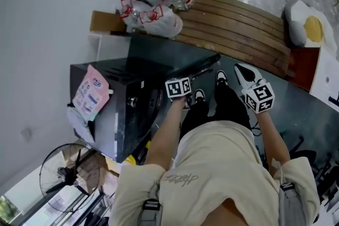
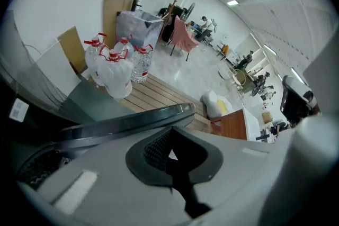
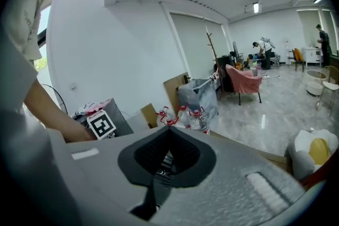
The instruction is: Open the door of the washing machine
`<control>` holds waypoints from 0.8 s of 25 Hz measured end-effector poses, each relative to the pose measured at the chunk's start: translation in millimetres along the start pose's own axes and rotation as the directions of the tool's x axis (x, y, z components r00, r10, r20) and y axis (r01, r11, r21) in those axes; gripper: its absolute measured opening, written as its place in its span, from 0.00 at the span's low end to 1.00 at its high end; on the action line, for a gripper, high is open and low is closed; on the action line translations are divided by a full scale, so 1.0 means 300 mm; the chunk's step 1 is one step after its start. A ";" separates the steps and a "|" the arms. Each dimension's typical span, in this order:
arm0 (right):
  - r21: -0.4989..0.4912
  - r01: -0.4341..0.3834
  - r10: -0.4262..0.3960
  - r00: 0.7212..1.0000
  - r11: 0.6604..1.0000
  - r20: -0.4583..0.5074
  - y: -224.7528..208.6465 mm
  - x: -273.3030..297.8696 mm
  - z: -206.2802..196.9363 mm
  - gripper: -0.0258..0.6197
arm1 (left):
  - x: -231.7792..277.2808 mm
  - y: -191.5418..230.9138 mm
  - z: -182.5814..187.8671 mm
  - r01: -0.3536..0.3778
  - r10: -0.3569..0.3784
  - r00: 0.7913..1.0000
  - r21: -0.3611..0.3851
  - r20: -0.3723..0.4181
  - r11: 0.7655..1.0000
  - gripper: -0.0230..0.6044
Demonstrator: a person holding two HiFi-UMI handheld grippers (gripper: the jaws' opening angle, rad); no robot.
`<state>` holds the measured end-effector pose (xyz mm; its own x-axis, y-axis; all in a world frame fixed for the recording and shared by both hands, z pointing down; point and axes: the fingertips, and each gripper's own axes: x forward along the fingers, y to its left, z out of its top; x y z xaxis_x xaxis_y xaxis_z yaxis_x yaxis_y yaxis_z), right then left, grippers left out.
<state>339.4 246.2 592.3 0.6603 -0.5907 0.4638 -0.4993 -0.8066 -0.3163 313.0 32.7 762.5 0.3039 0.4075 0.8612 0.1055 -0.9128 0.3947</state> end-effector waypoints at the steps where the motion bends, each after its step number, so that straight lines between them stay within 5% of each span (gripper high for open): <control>1: -0.004 -0.012 0.012 1.000 1.000 -0.003 -0.011 0.013 0.008 0.04 | 0.002 0.006 0.012 -0.012 0.012 1.000 -0.005 0.004 1.000 0.07; 13: -0.036 -0.081 0.079 0.996 0.996 -0.052 -0.170 0.100 0.083 0.04 | 0.013 0.081 0.163 -0.101 0.119 0.989 -0.185 0.087 0.978 0.07; 20: -0.033 -0.091 0.089 0.995 0.995 -0.051 -0.195 0.124 0.108 0.04 | 0.013 0.126 0.219 -0.127 0.154 0.982 -0.223 0.110 0.967 0.07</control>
<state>411.3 270.7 601.3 0.5838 -0.6580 0.4757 -0.5753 -0.7486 -0.3295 380.4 -2.1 759.6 0.4190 0.2561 0.8711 -0.1479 -0.9273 0.3438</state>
